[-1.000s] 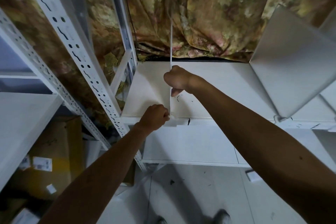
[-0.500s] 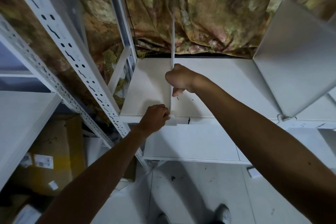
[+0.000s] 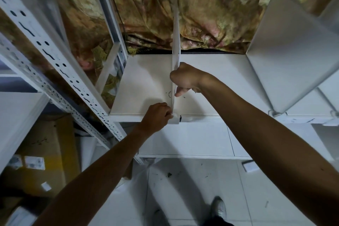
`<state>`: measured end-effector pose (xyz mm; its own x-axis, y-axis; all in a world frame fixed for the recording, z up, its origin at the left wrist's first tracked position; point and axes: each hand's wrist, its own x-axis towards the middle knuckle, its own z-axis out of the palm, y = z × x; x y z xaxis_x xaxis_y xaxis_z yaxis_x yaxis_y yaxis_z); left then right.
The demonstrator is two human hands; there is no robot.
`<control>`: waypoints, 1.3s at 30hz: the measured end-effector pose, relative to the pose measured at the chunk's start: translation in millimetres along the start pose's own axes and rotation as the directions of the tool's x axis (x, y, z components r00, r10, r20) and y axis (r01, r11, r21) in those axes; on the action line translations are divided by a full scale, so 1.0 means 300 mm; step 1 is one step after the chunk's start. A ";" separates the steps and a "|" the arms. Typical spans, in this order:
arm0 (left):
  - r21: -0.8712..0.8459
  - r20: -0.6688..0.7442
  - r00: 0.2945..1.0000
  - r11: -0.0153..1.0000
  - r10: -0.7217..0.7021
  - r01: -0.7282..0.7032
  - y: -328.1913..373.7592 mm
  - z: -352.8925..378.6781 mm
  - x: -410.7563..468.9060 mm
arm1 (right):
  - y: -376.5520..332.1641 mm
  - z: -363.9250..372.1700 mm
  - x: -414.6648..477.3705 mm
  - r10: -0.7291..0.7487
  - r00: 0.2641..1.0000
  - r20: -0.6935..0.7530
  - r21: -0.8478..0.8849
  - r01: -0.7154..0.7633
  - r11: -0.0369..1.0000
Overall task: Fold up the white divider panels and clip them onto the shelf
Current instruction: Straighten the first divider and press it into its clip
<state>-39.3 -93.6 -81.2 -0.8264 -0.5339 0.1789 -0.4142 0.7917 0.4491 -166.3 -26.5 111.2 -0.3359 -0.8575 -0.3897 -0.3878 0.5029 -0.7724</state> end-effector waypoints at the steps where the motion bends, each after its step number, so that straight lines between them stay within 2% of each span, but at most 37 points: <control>1: 0.002 0.001 1.000 1.000 0.003 -0.003 0.003 0.000 0.000 | 0.002 -0.005 -0.005 0.002 1.000 -0.002 0.007 -0.002 1.000; 7: 0.007 -0.018 1.000 1.000 -0.004 0.004 0.019 0.010 0.002 | 0.011 -0.022 -0.024 0.012 1.000 -0.003 -0.002 -0.012 1.000; 13: 0.021 0.036 0.999 1.000 0.011 -0.011 0.060 0.022 0.037 | 0.051 -0.070 -0.028 0.037 0.999 -0.021 0.003 -0.037 0.999; 25: 0.016 0.018 1.000 1.000 -0.001 0.001 0.074 0.030 0.031 | 0.069 -0.077 -0.015 0.012 0.998 0.055 0.024 -0.013 1.000; 39: 0.044 0.015 1.000 0.999 -0.024 0.023 0.090 0.037 0.041 | 0.074 -0.095 -0.013 0.049 0.999 0.023 -0.041 -0.048 0.998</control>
<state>-64.9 -75.5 -76.5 -0.8220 -0.5481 0.1548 -0.4495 0.7913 0.4145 -198.0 -8.8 109.8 -0.3347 -0.8343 -0.4381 -0.4064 0.5473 -0.7317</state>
